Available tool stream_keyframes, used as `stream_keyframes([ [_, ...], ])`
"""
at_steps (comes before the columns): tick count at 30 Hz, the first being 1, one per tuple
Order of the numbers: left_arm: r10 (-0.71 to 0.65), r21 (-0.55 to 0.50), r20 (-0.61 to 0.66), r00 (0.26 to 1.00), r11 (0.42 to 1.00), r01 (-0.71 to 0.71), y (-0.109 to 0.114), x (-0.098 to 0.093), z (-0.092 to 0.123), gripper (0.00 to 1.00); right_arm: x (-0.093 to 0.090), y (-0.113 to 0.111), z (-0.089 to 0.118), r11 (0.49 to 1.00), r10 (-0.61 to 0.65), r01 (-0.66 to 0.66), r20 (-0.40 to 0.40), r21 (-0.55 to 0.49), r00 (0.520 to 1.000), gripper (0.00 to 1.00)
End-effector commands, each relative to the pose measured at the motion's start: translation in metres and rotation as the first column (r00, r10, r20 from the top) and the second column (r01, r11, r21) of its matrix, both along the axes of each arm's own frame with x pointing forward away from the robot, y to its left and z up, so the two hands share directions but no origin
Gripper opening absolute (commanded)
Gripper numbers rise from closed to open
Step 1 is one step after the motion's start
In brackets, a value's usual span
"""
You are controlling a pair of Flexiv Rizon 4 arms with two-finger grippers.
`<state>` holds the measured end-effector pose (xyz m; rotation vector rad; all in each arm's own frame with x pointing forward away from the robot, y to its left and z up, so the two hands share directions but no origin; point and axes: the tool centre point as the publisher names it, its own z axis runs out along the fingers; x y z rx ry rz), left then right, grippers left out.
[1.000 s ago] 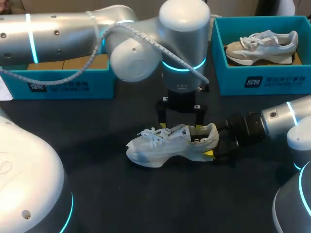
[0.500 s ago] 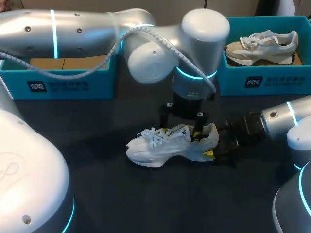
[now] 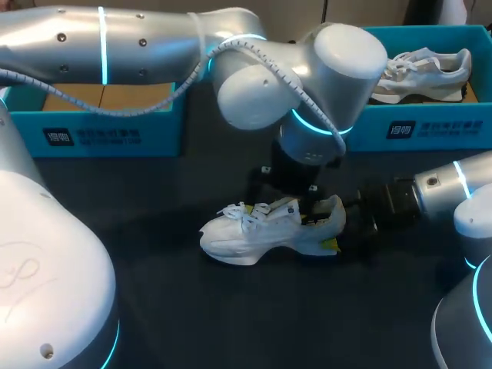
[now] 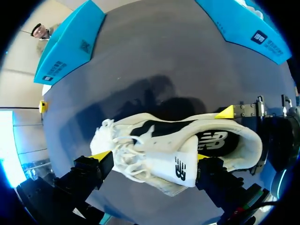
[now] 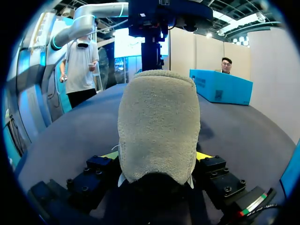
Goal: Take the shoe out of the shoebox, open the shoe tongue, remove and reinsert the insole, then place the shoe into the shoebox
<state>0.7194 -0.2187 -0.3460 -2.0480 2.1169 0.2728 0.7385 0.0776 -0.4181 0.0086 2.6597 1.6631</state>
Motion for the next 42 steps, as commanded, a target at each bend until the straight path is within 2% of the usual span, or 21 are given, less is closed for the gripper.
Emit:
stream_keyframes([
  [1, 0.018, 0.032, 0.0, 1.0, 0.999, -0.018, 0.005, -0.004, 0.01, 0.97, -0.001, 0.003, -0.002, 1.0, 0.001, -0.001, -0.002, -0.005, 1.0, 0.0],
  [2, 0.023, 0.038, 0.001, 1.0, 0.999, -0.023, 0.006, -0.005, 0.012, 0.91, -0.001, 0.003, -0.002, 1.0, 0.001, -0.001, -0.002, -0.005, 1.0, 0.0],
  [3, 0.026, 0.045, 0.003, 1.0, 0.999, -0.026, 0.008, -0.006, 0.014, 0.79, -0.001, 0.003, -0.002, 1.0, 0.001, -0.001, -0.002, -0.005, 1.0, 0.0],
  [4, 0.026, 0.047, 0.001, 1.0, 0.999, -0.026, 0.01, -0.007, 0.015, 0.61, -0.001, 0.003, -0.002, 1.0, 0.001, -0.001, -0.002, -0.005, 1.0, 0.0],
  [5, 0.028, 0.047, -0.005, 1.0, 0.999, -0.028, 0.01, -0.008, 0.016, 0.49, -0.001, 0.003, -0.002, 1.0, 0.001, -0.001, -0.002, -0.005, 1.0, 0.0],
  [6, 0.036, 0.044, -0.018, 0.999, 0.998, -0.035, 0.011, -0.009, 0.018, 0.43, -0.001, 0.003, -0.002, 1.0, 0.001, -0.001, -0.002, -0.005, 1.0, 0.0],
  [7, 0.036, 0.043, -0.022, 0.999, 0.998, -0.036, 0.012, -0.01, 0.018, 0.27, -0.001, 0.003, -0.002, 1.0, 0.001, -0.001, -0.002, -0.005, 1.0, 0.0],
  [8, 0.035, 0.036, -0.027, 0.999, 0.999, -0.034, 0.012, -0.011, 0.019, 0.24, -0.001, 0.003, -0.002, 1.0, 0.001, -0.001, -0.002, -0.005, 1.0, 0.0],
  [9, 0.031, 0.028, -0.036, 0.999, 0.999, -0.03, 0.011, -0.013, 0.02, 0.06, -0.001, 0.003, -0.002, 1.0, 0.001, -0.001, -0.002, -0.005, 1.0, 0.0],
  [10, 0.028, 0.022, -0.04, 0.999, 0.999, -0.027, 0.011, -0.014, 0.021, 0.0, -0.001, 0.003, -0.002, 1.0, 0.001, -0.001, -0.002, -0.005, 1.0, 0.0],
  [17, 0.019, -0.047, -0.084, 0.996, 0.999, -0.023, 0.016, -0.02, 0.037, 0.0, -0.001, 0.003, -0.002, 1.0, 0.001, -0.001, -0.002, -0.005, 1.0, 0.0],
  [22, 0.032, -0.08, -0.075, 0.997, 0.996, -0.038, 0.028, -0.021, 0.05, 0.0, -0.001, 0.003, -0.002, 1.0, 0.001, -0.001, -0.002, -0.005, 1.0, 0.0],
  [27, 0.046, -0.089, -0.064, 0.997, 0.995, -0.052, 0.043, -0.024, 0.055, 0.0, -0.001, 0.003, -0.002, 1.0, 0.001, -0.001, -0.002, -0.005, 1.0, 0.0],
  [34, 0.101, -0.059, -0.055, 0.993, 0.993, -0.104, 0.064, -0.026, 0.043, 0.0, -0.001, 0.003, -0.002, 1.0, 0.001, -0.001, -0.002, -0.005, 1.0, 0.0],
  [42, 0.183, 0.001, -0.054, 0.982, 0.983, -0.183, 0.091, -0.024, 0.013, 0.0, -0.001, 0.003, -0.002, 1.0, 0.001, -0.001, -0.002, -0.005, 1.0, 0.0],
])
